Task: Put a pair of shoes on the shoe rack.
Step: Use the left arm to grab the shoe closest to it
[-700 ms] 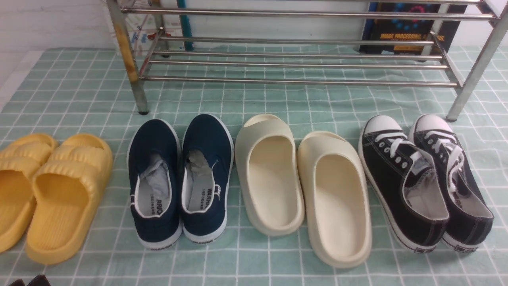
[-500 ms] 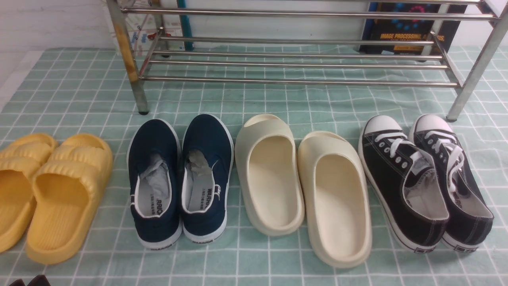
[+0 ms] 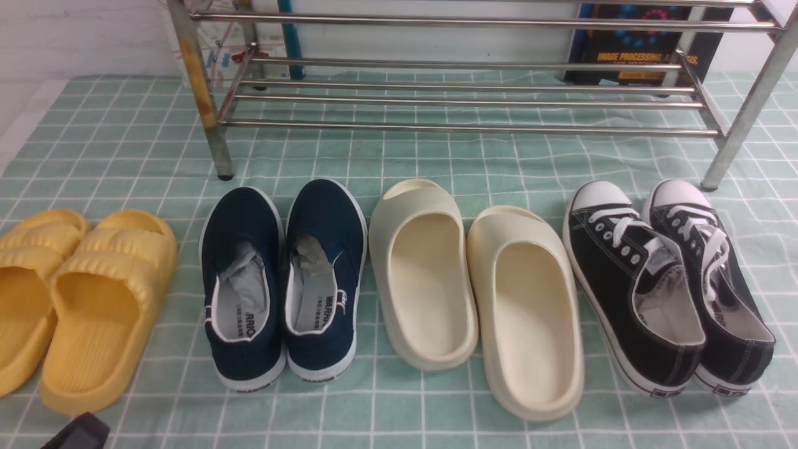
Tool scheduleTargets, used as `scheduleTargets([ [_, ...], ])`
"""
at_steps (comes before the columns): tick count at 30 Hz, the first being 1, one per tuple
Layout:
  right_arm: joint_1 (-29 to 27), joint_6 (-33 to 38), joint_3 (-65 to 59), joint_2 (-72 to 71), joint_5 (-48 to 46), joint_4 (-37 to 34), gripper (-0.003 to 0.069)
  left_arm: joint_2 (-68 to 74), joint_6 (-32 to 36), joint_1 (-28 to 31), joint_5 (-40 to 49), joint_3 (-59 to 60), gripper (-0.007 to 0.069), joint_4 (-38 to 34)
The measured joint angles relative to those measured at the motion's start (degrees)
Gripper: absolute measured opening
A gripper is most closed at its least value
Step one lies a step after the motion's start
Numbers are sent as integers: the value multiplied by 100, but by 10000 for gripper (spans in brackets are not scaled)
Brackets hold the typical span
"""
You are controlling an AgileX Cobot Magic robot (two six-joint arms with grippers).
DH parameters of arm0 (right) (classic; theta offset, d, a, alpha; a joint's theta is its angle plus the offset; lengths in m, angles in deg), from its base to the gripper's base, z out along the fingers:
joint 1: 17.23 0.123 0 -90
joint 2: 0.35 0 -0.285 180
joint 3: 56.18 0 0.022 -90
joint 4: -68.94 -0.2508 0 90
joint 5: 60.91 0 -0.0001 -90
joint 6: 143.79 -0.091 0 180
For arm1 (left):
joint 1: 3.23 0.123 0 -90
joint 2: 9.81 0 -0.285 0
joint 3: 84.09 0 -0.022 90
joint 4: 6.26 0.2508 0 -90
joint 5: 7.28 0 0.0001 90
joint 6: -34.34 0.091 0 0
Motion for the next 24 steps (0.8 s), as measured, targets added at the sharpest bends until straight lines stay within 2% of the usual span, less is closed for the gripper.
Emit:
scheduleTargets([
  [3,0,0,0,0,0,0,239,0,-607,0,-41,0,239,-1233],
  [5,0,4,0,0,0,0,239,0,-773,0,-75,0,239,-1730],
  [16,0,4,0,0,0,0,239,0,-848,0,-103,-9,239,-2167],
  [19,0,4,0,0,0,0,239,0,-438,0,196,-390,239,-2220],
  [22,0,4,0,0,0,0,239,0,710,0,651,-1351,225,-2032],
  [24,0,4,0,0,0,0,239,86,1047,0,1041,-1932,197,-1611],
])
